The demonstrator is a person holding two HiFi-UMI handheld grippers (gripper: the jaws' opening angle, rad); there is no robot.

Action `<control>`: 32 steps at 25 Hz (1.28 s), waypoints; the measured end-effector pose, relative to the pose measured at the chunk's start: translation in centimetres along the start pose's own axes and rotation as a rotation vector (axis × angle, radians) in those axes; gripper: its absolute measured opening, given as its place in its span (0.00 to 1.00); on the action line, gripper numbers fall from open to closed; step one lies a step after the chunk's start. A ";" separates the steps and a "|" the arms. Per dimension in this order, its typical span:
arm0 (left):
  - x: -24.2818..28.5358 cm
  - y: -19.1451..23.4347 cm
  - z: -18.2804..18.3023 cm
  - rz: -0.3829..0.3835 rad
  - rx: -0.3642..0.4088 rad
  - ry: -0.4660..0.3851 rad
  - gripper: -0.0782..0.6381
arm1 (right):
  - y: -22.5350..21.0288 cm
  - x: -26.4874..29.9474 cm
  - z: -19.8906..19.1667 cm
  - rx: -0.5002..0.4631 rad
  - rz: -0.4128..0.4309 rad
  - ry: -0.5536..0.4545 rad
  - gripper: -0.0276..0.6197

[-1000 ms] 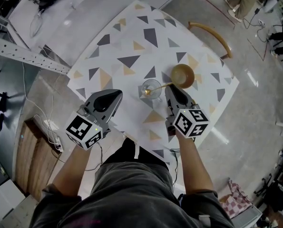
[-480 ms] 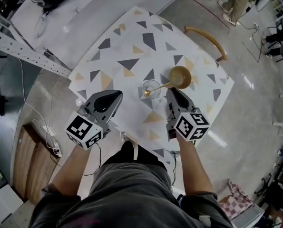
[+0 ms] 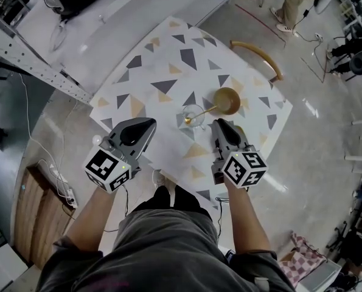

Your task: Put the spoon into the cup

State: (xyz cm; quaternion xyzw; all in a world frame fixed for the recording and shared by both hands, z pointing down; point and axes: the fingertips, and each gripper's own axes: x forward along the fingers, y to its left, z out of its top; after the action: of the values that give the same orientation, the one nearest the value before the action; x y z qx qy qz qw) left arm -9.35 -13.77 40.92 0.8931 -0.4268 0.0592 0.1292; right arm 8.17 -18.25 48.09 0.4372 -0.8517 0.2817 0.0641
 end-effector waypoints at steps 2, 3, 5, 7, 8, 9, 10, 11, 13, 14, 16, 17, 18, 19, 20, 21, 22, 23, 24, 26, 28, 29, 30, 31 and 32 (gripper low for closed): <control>-0.4 -0.3 0.2 -0.007 0.006 -0.005 0.13 | 0.6 -0.5 0.1 -0.001 0.003 -0.006 0.13; -0.6 -0.4 0.2 -0.010 0.010 -0.008 0.13 | 0.9 -0.7 0.2 -0.002 0.005 -0.008 0.13; -1.0 -0.5 0.5 -0.010 0.008 -0.012 0.13 | 1.5 -1.1 0.3 -0.006 0.009 -0.012 0.13; -1.4 -0.7 0.8 -0.011 0.008 -0.015 0.13 | 2.2 -1.5 0.5 -0.010 0.011 -0.018 0.13; -1.7 -0.8 0.9 -0.014 0.013 -0.018 0.13 | 2.5 -1.8 0.7 -0.012 0.012 -0.021 0.13; -1.9 -0.8 0.9 -0.017 0.017 -0.020 0.13 | 2.8 -2.0 0.8 -0.015 0.014 -0.025 0.13; -2.1 -0.9 1.0 -0.019 0.020 -0.023 0.13 | 3.1 -2.2 0.9 -0.018 0.016 -0.030 0.13; -2.3 -0.9 1.1 -0.020 0.022 -0.026 0.13 | 3.5 -2.4 1.0 -0.020 0.018 -0.034 0.13; -2.6 -1.0 1.4 -0.022 0.022 -0.033 0.13 | 4.2 -2.9 1.3 -0.024 0.025 -0.043 0.13; -2.8 -1.0 1.5 -0.023 0.022 -0.035 0.13 | 4.5 -3.1 1.4 -0.026 0.028 -0.047 0.13; -3.2 -1.0 1.6 -0.025 0.024 -0.038 0.13 | 5.1 -3.6 1.6 -0.030 0.031 -0.052 0.13; -3.3 -1.1 1.6 -0.026 0.025 -0.039 0.13 | 5.3 -3.8 1.6 -0.031 0.032 -0.054 0.13; -3.5 -1.1 1.7 -0.026 0.023 -0.040 0.13 | 5.6 -4.1 1.6 -0.033 0.033 -0.056 0.13; -3.6 -1.1 1.8 -0.026 0.021 -0.042 0.13 | 5.8 -4.3 1.6 -0.035 0.034 -0.057 0.13; -3.8 -1.2 1.9 -0.026 0.020 -0.043 0.13 | 6.0 -4.5 1.6 -0.037 0.035 -0.058 0.12; -3.9 -1.2 1.9 -0.027 0.021 -0.044 0.13 | 6.1 -4.7 1.6 -0.039 0.035 -0.060 0.12; -4.0 -1.2 1.9 -0.028 0.021 -0.045 0.13 | 6.3 -4.9 1.7 -0.041 0.036 -0.061 0.12; -4.0 -1.3 1.9 -0.029 0.022 -0.046 0.13 | 6.4 -5.0 1.7 -0.043 0.036 -0.063 0.12; -4.1 -1.3 1.8 -0.030 0.023 -0.046 0.13 | 6.5 -5.1 1.8 -0.046 0.037 -0.065 0.11; -4.2 -1.4 1.8 -0.032 0.023 -0.046 0.13 | 6.8 -5.3 2.0 -0.050 0.041 -0.070 0.10; -4.3 -1.5 1.9 -0.034 0.024 -0.047 0.13 | 7.2 -5.5 2.2 -0.054 0.047 -0.076 0.10; -4.3 -1.6 1.8 -0.035 0.025 -0.048 0.13 | 7.3 -5.5 2.3 -0.057 0.051 -0.079 0.09; -4.3 -1.6 1.8 -0.036 0.026 -0.049 0.13 | 7.5 -5.6 2.5 -0.060 0.054 -0.081 0.09; -4.3 -1.6 1.8 -0.036 0.025 -0.050 0.13 | 7.7 -5.6 2.6 -0.063 0.058 -0.082 0.09; -4.3 -1.6 1.8 -0.036 0.025 -0.050 0.13 | 7.9 -5.6 2.6 -0.067 0.061 -0.083 0.09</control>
State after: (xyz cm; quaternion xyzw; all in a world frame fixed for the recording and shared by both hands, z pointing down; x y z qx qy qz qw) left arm -10.84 -10.06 37.98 0.9034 -0.4129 0.0396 0.1085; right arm 5.79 -12.10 40.58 0.4199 -0.8756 0.2362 0.0346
